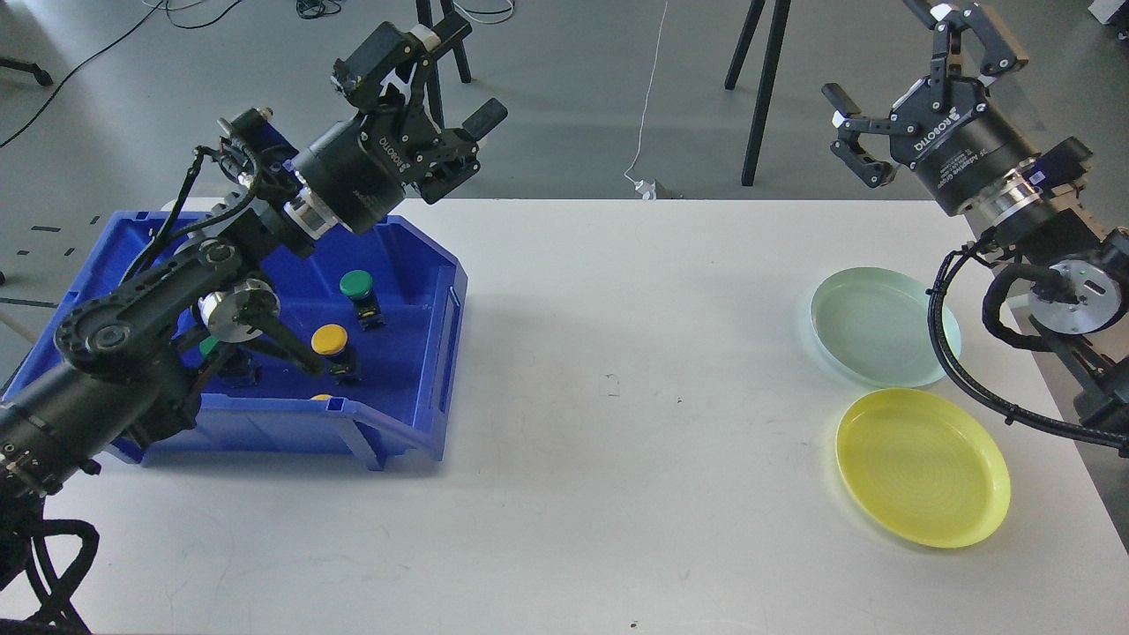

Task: Pass button and place on color plate
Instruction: 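Move the left gripper over the blue bin of buttons, then lower the left gripper into the bin toward a yellow button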

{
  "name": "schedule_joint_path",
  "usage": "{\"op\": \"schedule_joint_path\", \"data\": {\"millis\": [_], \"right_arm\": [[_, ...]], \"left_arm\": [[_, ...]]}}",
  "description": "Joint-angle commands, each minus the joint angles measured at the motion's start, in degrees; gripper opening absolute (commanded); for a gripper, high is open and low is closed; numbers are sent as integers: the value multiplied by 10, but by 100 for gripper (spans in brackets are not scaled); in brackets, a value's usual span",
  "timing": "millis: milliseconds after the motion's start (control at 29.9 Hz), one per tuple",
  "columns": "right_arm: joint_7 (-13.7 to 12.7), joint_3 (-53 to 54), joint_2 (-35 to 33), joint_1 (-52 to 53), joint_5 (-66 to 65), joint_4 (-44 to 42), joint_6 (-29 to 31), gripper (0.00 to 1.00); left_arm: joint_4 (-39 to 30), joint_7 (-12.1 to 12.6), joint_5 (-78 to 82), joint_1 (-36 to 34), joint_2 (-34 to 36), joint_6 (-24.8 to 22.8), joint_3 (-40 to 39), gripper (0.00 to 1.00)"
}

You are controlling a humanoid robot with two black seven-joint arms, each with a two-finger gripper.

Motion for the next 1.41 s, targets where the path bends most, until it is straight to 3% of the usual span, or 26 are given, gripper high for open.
{"op": "schedule_joint_path", "data": {"millis": [0,134,234,335,469,602,703,837,1004,1372], "right_arm": [[1,5,2,-10,2,-3,0,99],[1,7,3,-12,2,-5,0,99],[1,10,5,-13,2,-9,0,99],[2,13,13,-15,2,-17,0,99],[1,13,21,-17,2,-24,0,99],[1,13,19,-22,2,-25,0,99],[1,17,18,-26,2,-25,0,99],[1,17,18,-31,2,-26,0,99],[2,18,21,-41,2,-29,0,99],[2,24,20,-66,2,-29,0,99]], "left_arm": [[3,0,0,11,3,0,-13,100],[5,0,-2,-1,18,0,-19,100],[22,0,-31,-3,38,0,-68,100],[37,0,-75,3,-9,0,-118,100],[-27,0,-59,1,-34,0,-123,100],[-91,0,86,-38,-7,0,-108,100],[-101,0,151,-110,73,0,49,100],[-102,0,198,-281,184,13,302,100],[-104,0,335,-440,235,23,532,99],[-122,0,494,-457,196,21,712,98]]}}
